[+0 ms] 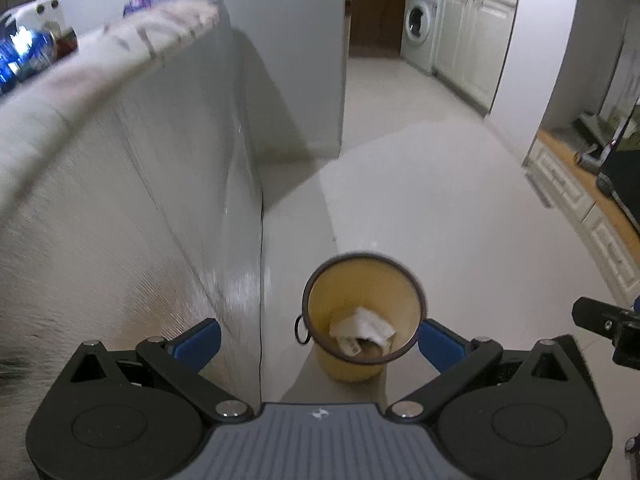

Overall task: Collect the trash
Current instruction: 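Raise both open tools away from the yellow bucket, then move both tools back toward the remaining trash on the bed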

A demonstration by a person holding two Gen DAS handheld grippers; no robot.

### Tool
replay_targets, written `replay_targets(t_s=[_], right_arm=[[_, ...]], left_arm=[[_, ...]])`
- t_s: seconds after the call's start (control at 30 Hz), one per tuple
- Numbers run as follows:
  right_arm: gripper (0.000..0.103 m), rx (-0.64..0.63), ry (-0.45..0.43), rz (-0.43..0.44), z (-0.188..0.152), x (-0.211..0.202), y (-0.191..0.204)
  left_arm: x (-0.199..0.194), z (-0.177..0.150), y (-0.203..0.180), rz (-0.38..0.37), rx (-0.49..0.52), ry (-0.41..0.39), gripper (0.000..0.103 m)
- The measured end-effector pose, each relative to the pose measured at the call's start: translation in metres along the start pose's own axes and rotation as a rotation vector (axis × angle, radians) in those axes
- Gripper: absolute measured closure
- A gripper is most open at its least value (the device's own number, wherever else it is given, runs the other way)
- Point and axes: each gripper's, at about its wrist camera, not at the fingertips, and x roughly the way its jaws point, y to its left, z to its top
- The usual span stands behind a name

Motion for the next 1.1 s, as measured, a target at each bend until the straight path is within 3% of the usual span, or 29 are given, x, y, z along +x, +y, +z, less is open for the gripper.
replay_targets(t_s=[0.3, 0.63, 0.87, 1.1], right_arm=[[0.0, -0.028, -0.156, -0.013, 0.008, -0.086, 0.003], [0.0, -0.069, -0.342, 0.056, 0.015, -0.163, 0.025], [0.0, -0.101, -0.46, 0.122, 0.027, -0.192, 0.055], [0.0, -0.125, -0.515, 0.217, 0.042, -0.195, 0.094]], left_arm=[[-0.09, 0.005, 0.0, -0.025, 0.006, -0.159, 0.0], [-0.182, 0.005, 0.022, -0.001, -0.004, -0.316, 0.0], [-0.226, 0.021, 0.064, 0.043, -0.032, -0.396, 0.0], [-0.256, 0.042, 0.117, 0.145, -0.042, -0.479, 0.0]])
